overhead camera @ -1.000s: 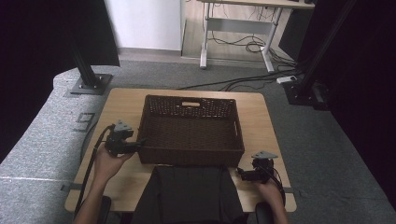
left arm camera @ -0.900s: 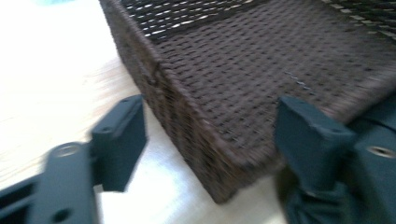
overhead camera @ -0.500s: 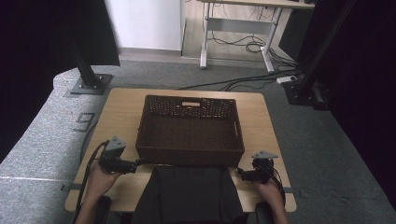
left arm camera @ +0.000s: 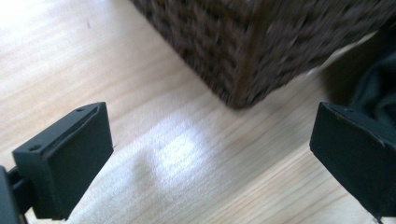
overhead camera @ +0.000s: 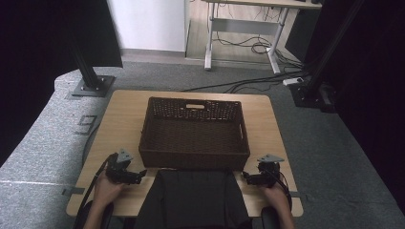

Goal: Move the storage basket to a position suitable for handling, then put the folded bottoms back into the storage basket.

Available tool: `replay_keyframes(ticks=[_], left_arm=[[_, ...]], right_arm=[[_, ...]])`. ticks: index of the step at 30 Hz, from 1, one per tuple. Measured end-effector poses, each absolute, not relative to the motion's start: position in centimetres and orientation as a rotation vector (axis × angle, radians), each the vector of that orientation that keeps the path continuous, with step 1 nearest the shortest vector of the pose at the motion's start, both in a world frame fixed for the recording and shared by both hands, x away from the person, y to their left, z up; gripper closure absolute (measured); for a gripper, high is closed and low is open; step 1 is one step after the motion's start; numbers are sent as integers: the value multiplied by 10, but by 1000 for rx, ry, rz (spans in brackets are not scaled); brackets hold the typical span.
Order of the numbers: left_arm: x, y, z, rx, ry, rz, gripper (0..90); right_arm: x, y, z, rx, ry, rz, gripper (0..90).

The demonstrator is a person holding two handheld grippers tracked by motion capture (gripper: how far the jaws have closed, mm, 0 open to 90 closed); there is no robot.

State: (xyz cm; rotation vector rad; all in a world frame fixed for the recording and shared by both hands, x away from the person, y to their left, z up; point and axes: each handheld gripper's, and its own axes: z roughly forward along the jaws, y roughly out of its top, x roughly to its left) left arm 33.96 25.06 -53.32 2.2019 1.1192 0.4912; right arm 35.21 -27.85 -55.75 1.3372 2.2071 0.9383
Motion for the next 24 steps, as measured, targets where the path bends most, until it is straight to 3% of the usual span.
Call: replay_keyframes(ticks=[6, 24], left_arm=[[345, 247, -547, 2210, 1152, 419, 0], [344, 244, -545, 2206, 1196, 411, 0]], right_arm=[[352, -278, -558, 1337, 2207, 938, 0], [351, -278, -557, 1347, 2211, 929, 0]])
